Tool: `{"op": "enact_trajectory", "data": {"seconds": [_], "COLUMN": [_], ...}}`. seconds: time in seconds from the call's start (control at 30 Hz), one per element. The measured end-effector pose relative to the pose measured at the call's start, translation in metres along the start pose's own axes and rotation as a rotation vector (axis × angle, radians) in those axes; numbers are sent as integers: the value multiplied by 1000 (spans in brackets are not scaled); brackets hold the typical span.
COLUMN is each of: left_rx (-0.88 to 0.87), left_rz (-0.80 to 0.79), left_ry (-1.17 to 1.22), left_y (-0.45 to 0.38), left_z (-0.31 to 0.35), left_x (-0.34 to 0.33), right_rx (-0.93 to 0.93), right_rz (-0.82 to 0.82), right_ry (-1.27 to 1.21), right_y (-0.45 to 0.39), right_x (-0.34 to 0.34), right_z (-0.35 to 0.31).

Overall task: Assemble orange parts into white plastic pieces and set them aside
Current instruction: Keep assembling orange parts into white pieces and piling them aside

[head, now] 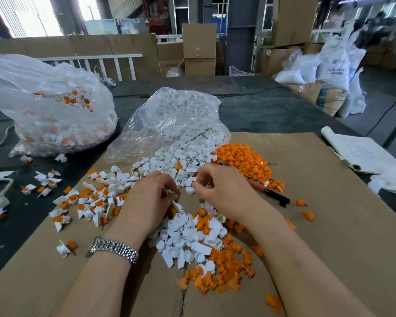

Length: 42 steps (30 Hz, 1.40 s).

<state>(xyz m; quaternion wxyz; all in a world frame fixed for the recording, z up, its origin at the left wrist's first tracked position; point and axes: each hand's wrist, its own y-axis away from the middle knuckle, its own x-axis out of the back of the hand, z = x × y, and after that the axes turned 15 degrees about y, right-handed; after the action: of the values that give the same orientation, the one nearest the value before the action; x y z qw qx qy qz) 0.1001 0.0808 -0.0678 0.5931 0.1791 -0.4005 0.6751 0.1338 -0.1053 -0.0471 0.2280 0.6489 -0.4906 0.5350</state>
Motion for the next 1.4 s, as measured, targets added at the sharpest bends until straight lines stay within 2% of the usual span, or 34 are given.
{"op": "enact_trajectory", "data": {"seconds": [0.13, 0.27, 0.37, 0.53, 0.67, 0.77, 0.87, 1.03, 1.4], "left_rx": [26, 196, 344, 374, 426, 454, 455, 405, 321], "left_rz": [103, 181, 136, 112, 57, 15, 12, 18, 33], "left_ry": [25, 472, 853, 956, 1311, 1484, 1547, 1493, 1457], "left_y": [0, 1, 5, 3, -2, -2, -1, 0, 1], "left_z": [1, 9, 16, 15, 12, 11, 11, 14, 15], "left_x": [-1, 5, 11, 9, 10, 10, 12, 11, 9], "right_rx": [-81, -109, -77, -95, -85, -32, 2, 25, 19], "right_rz": [56, 63, 73, 109, 137, 135, 104, 146, 151], "right_ry": [-151, -365, -466, -682, -759, -780, -791, -649, -636], "right_y": [-1, -2, -2, -1, 0, 0, 1, 3, 6], "right_x": [1, 4, 4, 9, 11, 12, 14, 16, 11], "right_z": [1, 3, 4, 5, 4, 4, 7, 4, -5]}}
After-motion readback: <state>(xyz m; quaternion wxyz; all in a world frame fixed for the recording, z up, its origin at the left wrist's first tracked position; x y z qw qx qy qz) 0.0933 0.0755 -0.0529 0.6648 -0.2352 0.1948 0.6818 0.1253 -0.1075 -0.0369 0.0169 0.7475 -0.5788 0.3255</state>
